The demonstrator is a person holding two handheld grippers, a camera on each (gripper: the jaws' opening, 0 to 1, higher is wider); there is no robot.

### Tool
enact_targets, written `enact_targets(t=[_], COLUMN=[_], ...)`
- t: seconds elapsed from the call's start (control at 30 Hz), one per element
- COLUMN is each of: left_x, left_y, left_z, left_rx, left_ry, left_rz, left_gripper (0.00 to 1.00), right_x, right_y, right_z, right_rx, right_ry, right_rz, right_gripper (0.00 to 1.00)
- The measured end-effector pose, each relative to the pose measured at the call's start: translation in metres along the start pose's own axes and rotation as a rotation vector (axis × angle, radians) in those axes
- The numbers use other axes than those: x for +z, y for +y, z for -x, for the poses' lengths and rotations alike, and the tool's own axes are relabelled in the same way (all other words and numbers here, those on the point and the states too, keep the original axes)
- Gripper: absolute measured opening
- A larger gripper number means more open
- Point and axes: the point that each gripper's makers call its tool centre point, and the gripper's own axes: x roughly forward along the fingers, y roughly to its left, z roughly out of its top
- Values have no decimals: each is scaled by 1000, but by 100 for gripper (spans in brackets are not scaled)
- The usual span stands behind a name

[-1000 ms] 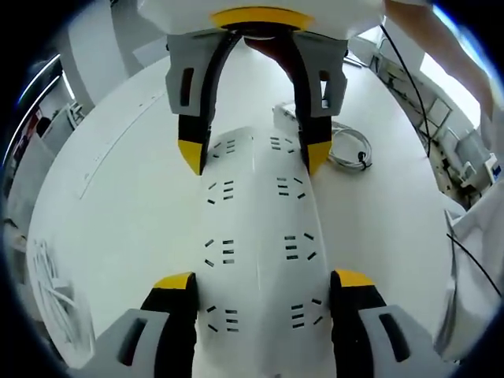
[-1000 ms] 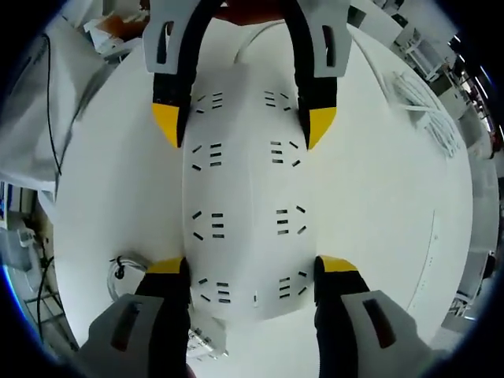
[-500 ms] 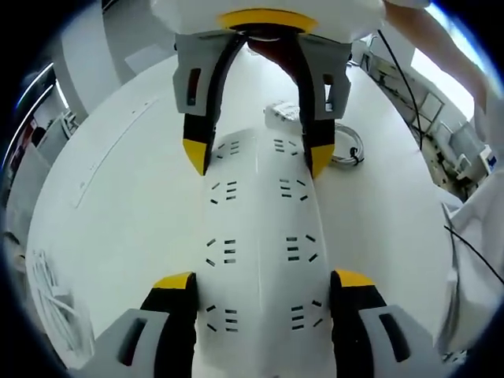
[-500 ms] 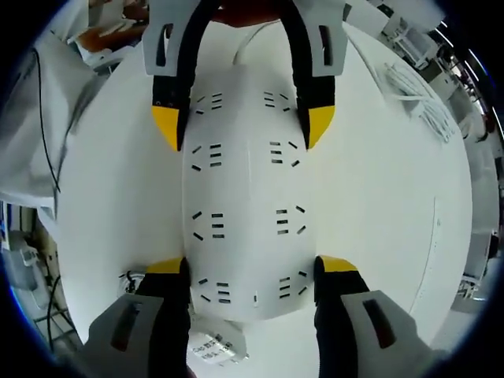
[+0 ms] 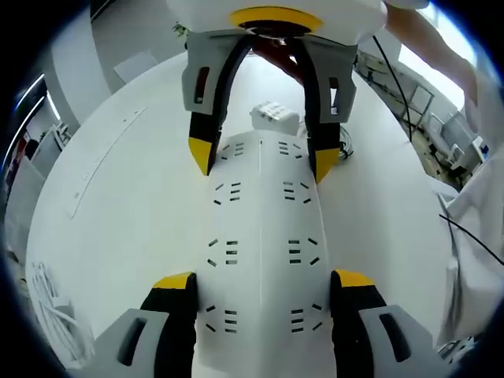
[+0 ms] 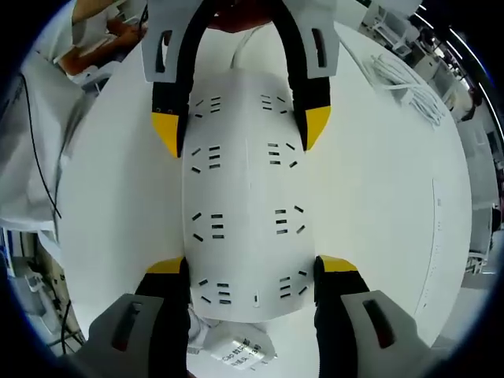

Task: Straighten the power strip on the desk, plug the charger into it

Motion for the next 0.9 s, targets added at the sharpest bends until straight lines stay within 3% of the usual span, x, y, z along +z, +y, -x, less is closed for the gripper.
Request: enact_targets(t=[0.3, 0.9], left_x=[-1, 0], left_y=[0, -4], left_z=[0, 1], left_rx=[-1, -32], left_ry=[-6, -12], left_rz=[-1, -59], left_gripper=[70, 70], right_x=[1, 3], right_y=[7, 18], right_z=[0, 2], right_rx=[0, -16], right_ry=[32, 15], right_rz=[-20, -93], right_gripper=[63, 63])
